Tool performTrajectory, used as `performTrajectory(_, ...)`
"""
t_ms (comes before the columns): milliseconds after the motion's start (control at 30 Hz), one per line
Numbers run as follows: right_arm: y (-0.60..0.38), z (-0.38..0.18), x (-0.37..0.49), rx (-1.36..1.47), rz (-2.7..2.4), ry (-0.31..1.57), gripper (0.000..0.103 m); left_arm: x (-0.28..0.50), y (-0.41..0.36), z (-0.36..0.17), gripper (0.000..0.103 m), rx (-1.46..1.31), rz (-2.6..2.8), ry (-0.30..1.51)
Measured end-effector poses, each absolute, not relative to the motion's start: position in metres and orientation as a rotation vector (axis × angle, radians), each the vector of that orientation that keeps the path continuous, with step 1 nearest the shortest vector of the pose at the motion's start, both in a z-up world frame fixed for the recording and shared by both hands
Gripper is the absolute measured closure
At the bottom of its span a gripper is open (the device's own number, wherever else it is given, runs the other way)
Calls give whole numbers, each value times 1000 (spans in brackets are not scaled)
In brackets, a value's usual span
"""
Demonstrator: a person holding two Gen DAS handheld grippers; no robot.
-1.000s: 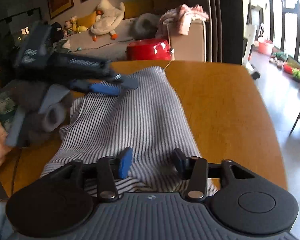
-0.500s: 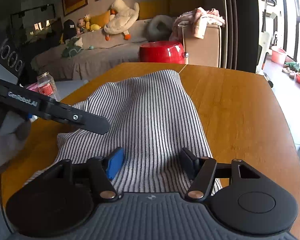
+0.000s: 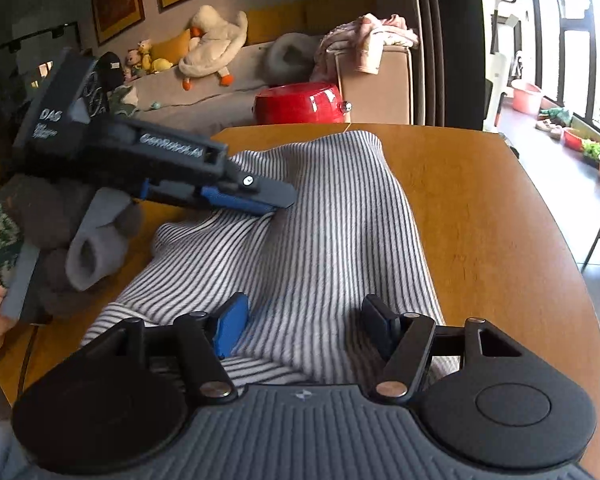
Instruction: Fold clothes
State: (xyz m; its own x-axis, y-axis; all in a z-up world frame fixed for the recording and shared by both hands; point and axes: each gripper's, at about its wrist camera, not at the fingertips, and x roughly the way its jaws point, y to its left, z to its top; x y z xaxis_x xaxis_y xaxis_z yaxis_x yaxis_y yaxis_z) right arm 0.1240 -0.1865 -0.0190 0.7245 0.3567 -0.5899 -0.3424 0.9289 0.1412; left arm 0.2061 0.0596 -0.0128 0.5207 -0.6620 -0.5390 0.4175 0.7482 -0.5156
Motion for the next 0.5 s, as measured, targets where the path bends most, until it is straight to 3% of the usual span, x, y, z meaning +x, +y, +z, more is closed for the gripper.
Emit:
performTrajectory(367,-183,-19,130,121,418,673,5,191,73,-10,63,-363,-629,785)
performTrajectory(433,-189,-19,130,192,436,660,0,188,76,-7,59,-374,-620,783)
performTrajectory(500,-195,-20,129,243,435,643,0,181,78,-2,43,-371,-608,775)
